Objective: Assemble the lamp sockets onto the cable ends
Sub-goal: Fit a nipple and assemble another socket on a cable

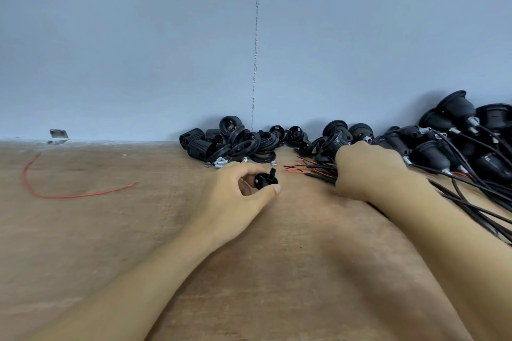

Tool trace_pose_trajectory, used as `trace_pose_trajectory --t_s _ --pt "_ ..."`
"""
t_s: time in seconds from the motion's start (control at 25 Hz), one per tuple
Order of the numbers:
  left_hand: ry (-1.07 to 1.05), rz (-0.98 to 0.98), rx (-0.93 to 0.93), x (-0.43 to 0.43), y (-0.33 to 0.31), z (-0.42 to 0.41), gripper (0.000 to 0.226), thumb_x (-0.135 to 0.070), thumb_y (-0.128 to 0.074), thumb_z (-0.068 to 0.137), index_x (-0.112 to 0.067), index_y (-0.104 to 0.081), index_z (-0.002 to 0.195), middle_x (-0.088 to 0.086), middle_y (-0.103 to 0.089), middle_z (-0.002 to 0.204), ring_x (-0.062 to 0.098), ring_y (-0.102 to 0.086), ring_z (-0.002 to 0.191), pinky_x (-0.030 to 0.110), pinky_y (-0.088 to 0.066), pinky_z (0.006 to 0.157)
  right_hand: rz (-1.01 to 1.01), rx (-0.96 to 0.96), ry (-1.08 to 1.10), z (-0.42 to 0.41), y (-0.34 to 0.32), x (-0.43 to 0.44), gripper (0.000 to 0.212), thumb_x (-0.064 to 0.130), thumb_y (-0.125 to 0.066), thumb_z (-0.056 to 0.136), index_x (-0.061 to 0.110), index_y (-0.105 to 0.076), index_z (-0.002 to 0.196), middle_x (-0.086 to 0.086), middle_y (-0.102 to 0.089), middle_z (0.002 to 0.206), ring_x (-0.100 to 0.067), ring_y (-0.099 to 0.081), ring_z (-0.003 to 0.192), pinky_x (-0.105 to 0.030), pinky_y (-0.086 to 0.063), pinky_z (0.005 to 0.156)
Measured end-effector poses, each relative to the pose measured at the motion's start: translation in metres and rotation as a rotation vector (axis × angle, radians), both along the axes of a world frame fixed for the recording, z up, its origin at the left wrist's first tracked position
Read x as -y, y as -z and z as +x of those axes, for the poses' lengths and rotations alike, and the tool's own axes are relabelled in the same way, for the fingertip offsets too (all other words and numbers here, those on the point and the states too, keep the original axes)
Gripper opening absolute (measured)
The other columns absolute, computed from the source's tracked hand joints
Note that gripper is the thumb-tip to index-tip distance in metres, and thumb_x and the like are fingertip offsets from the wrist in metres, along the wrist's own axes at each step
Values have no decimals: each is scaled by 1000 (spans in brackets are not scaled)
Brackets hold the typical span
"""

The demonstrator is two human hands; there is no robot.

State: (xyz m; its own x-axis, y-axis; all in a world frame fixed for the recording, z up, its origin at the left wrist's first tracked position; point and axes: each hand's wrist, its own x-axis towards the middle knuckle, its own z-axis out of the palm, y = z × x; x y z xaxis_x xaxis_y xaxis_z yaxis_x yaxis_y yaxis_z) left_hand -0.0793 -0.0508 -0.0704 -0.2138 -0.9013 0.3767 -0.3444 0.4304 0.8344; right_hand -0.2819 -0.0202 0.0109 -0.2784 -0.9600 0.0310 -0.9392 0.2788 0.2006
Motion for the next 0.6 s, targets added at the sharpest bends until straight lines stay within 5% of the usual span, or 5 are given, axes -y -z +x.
trace_pose_trajectory --t_s 0.2,0.32,0.48,0.6 --pt "27 -5 26 -2 1 -1 15 -36 -85 79 -42 -74 88 -21 -68 88 0 -58 66 12 -45 62 -61 8 -29 7 15 2 26 6 -50 91 13 -35 71 -10 -58 102 -30 -46 81 -34 -36 69" --pt "24 -22 21 0 3 -1 17 -36 -85 79 -43 -74 89 -18 -69 89 3 -61 70 10 -45 64 -88 28 -55 2 14 8 14 10 -49 94 12 -39 84 -12 -51 102 -30 -46 87 -35 -36 70" --pt "9 5 -4 0 3 -1 19 -37 -84 81 -41 -72 95 -15 -72 92 2 -65 76 14 -49 70 -254 447 -254 -1 11 21 11 19 -47 100 10 -45 92 -11 -60 96 -30 -58 83 -38 -46 69" --pt "-43 22 -71 1 3 -1 25 -41 -79 82 -39 -67 104 -15 -72 98 4 -67 76 26 -54 78 -243 709 -409 11 19 20 6 26 -53 100 23 -57 96 7 -68 80 -3 -60 70 -20 -44 60"
